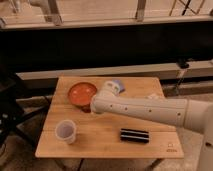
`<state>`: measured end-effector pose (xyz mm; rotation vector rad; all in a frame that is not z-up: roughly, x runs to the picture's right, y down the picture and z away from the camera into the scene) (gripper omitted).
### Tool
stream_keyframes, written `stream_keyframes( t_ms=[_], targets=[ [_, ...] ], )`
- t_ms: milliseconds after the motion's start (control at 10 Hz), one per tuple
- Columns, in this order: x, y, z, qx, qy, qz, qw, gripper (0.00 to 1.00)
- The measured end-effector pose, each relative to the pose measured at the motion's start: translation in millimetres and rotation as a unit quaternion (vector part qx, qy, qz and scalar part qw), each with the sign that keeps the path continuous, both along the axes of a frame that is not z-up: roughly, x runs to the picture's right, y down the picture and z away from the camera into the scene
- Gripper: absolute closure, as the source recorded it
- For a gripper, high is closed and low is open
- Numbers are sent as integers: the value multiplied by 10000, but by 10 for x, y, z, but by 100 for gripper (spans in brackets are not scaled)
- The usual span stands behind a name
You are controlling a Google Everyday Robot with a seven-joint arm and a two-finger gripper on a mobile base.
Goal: Place the pepper on the white sponge
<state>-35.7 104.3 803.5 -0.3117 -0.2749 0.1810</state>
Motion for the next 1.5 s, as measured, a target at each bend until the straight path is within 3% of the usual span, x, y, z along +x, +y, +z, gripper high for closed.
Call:
stream_keyframes(
  t_ms=[900, 1500],
  targets=[
    [725, -295, -71, 752, 31, 425, 9963, 100],
    [873, -338, 34, 973, 84, 456, 9942, 100]
  ],
)
